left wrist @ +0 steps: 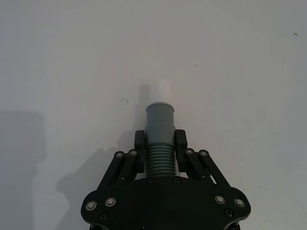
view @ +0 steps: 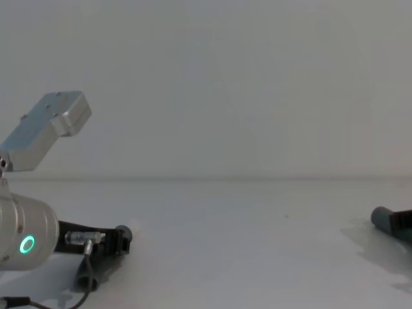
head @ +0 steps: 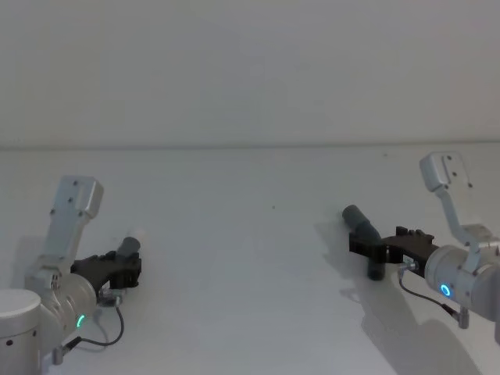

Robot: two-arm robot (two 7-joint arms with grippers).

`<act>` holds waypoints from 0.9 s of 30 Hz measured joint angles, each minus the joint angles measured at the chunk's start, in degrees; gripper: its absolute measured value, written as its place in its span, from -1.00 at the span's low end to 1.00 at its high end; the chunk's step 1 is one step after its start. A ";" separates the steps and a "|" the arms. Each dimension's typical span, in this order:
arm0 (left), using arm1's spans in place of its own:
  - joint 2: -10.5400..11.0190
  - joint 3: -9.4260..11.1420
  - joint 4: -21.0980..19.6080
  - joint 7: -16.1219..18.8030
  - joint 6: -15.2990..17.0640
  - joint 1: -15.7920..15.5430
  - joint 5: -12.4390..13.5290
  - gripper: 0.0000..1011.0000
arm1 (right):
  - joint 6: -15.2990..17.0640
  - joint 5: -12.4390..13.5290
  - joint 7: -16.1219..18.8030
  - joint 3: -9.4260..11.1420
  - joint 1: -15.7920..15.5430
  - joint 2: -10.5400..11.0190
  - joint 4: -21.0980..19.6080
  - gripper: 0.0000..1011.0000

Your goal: Use both hands to pick up one end of the pipe from the table, align the ends, and insert them.

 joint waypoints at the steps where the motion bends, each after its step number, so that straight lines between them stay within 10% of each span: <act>1: -0.01 0.00 0.00 0.00 0.00 0.00 0.00 -0.35 | 0.07 -0.02 -0.01 0.01 0.07 -0.03 0.11 0.98; 27: 0.00 0.00 0.00 0.00 0.00 0.00 0.00 -0.35 | 0.97 -1.89 0.15 -0.66 3.54 -1.05 5.17 0.98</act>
